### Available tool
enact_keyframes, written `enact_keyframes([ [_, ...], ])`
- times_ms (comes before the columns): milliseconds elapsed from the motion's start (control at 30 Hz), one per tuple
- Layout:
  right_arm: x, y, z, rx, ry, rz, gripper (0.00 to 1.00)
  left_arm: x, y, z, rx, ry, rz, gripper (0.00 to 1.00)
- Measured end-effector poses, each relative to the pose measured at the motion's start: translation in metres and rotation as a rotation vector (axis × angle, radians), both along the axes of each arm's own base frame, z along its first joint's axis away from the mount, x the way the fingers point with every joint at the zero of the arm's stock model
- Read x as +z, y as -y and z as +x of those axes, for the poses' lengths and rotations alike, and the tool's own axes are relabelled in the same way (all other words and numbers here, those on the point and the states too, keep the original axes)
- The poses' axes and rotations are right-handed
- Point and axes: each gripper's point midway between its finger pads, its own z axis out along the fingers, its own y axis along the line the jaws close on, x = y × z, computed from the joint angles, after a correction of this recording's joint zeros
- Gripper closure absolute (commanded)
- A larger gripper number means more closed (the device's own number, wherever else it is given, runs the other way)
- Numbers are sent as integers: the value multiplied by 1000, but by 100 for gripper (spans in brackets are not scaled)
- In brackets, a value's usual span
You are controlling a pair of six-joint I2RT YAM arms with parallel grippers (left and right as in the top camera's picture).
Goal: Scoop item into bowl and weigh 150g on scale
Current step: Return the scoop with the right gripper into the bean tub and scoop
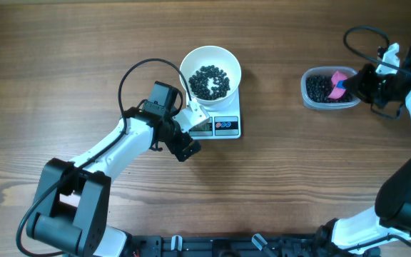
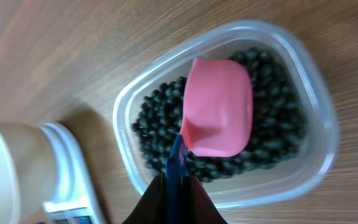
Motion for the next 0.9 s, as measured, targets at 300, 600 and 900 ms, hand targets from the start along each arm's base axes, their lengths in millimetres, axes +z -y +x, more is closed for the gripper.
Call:
enact_keyframes([
  [300,-11,-34,-24,-53,-179,195,96,0,0,0,0,0,0,0],
  [600,-14,-31,-7,36,-72,116,96,0,0,0,0,0,0,0],
  [900,-12,-18,6,37,-9,57,96,0,0,0,0,0,0,0],
])
